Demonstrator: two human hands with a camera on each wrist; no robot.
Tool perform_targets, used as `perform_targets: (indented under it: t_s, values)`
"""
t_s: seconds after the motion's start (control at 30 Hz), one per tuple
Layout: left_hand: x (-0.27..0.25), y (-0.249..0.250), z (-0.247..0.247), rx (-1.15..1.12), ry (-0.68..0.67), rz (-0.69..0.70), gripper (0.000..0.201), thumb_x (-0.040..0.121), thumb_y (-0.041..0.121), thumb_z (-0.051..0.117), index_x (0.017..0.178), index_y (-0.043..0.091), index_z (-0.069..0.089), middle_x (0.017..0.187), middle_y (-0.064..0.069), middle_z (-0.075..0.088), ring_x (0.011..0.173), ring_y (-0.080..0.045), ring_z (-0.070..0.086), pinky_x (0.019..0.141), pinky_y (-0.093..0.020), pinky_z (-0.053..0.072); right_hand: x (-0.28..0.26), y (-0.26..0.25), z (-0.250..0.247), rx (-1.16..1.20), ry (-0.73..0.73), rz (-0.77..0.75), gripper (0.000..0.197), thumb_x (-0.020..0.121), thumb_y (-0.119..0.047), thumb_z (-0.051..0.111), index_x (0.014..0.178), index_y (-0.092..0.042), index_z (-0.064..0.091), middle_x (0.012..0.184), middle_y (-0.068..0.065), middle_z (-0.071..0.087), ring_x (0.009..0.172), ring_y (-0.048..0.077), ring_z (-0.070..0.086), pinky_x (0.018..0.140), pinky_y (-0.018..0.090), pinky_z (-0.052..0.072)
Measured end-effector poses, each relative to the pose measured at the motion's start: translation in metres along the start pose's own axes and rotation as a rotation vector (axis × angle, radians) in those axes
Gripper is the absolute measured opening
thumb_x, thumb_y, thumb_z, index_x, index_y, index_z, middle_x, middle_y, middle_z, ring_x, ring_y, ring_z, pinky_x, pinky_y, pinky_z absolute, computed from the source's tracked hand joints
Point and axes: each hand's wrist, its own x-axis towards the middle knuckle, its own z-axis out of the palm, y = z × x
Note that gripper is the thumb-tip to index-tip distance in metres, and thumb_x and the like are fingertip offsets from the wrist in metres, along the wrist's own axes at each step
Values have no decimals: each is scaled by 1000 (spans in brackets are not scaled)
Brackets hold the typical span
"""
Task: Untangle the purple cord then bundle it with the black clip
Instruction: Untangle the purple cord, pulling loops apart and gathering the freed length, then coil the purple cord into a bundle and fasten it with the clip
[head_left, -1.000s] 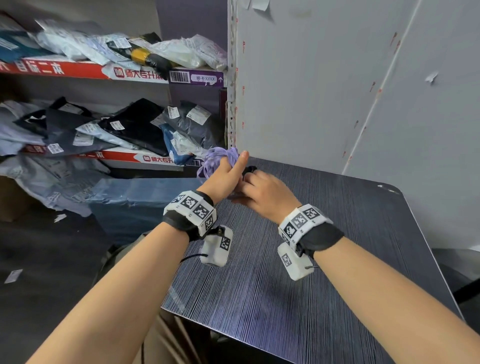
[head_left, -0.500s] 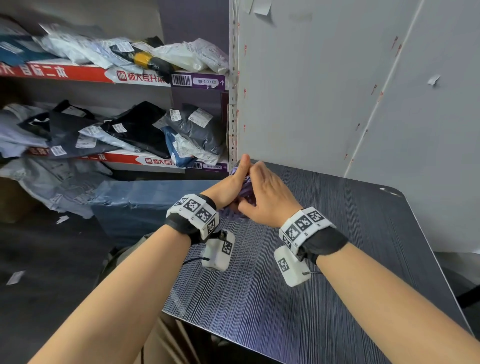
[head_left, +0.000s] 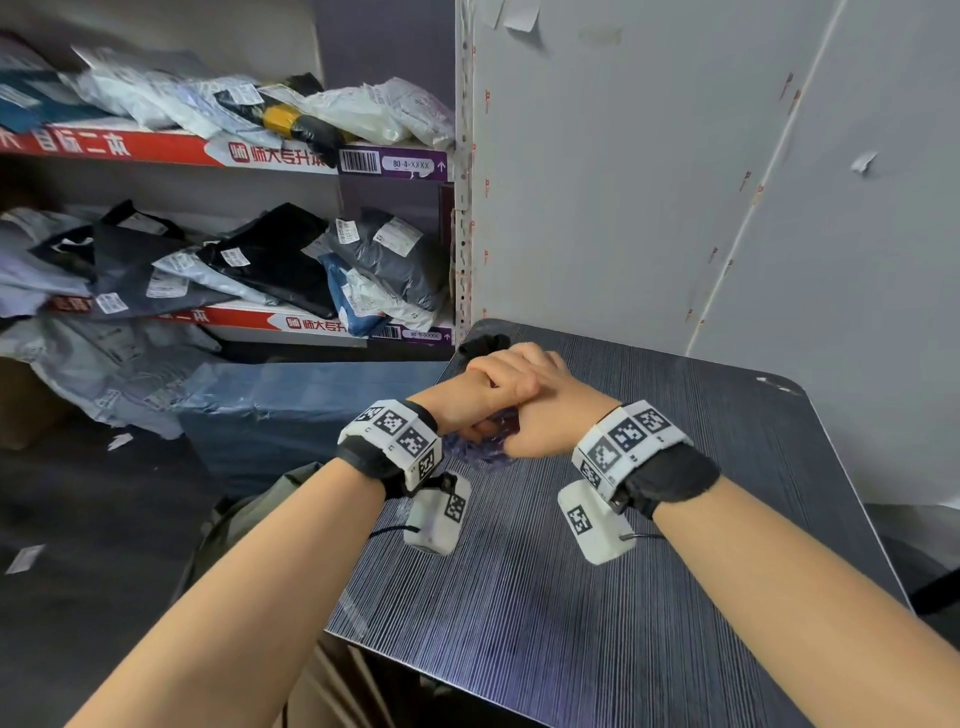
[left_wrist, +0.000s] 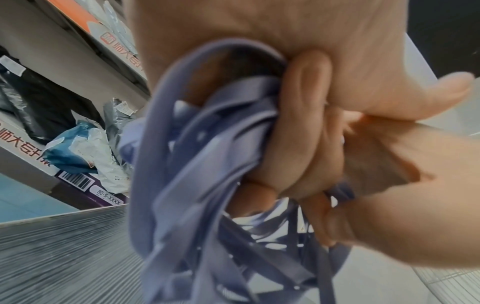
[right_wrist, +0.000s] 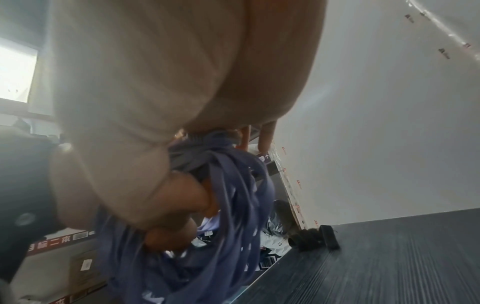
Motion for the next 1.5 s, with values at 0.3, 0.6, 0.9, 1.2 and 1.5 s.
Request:
perform_targets:
  t_s: [0.3,0.6,0.9,1.2,1.5]
  values:
    - [1,-6,-6,157,-93,-46,21,73,27,79,73,15,62,66,1,63,59,-9,57,64,-24,50,1,10,3,94,-57,86,28,81,-24,63,105,-13,54,99,6,65,89,27,61,70,32,44]
    - [4,-8,-21,193,59,20,29,78,26,76,100,10,67,99,-13,71,90,-26,68,87,-41,53,2,28,25,487,89,302,10,84,-15,62,93,-9,63,89,8,65,82,24,60,73,33,46]
    - [19,-23,-11,75,10,86,16,90,15,62,102,6,60,69,7,59,50,6,54,54,-8,42,-3,38,44,665,187,362,9,80,-5,60,88,-8,62,78,4,61,69,16,55,63,26,44]
    - [57,-53,2,128,179,58,33,80,33,73,101,14,56,88,-5,68,72,-14,63,78,-33,53,12,62,68,570,176,461,12,89,-12,52,98,-9,60,87,8,63,76,20,55,62,29,40]
    - [119,-74,-38,410,361,-113,38,95,47,44,98,12,59,81,1,57,78,-17,54,72,-31,42,49,113,84,522,165,560,8,91,-10,49,95,-9,56,79,6,57,71,24,54,68,34,45]
